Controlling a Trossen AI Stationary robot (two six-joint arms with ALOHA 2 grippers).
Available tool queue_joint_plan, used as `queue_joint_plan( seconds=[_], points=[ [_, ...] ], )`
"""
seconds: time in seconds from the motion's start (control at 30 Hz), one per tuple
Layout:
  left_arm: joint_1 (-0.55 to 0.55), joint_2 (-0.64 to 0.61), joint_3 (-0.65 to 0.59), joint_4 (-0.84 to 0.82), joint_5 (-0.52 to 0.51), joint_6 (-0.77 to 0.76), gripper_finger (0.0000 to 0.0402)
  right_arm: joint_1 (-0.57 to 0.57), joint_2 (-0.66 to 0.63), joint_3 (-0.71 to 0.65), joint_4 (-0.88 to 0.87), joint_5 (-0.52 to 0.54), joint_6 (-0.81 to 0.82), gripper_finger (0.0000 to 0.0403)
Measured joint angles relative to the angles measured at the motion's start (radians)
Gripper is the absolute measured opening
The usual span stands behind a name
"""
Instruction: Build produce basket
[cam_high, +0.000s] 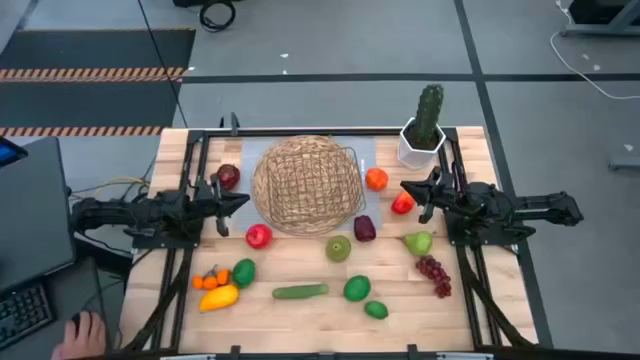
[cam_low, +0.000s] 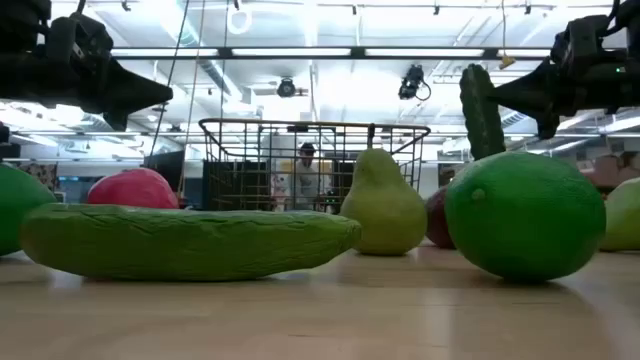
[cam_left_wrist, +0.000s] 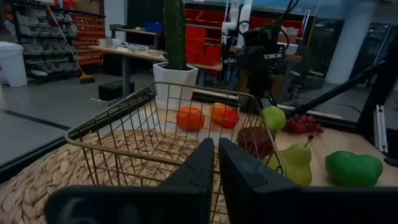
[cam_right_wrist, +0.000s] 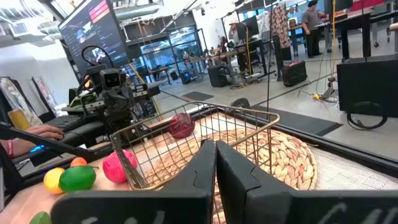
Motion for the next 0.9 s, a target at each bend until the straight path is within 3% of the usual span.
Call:
queue_joint_plan(
  seconds=[0.9],
  points=[
    [0.000, 0.000, 0.000, 0.000, 0.000, 0.000, 0.0036, 0.000, 0.000, 0.000, 0.000, 0.000, 0.000, 0.0019]
  ],
)
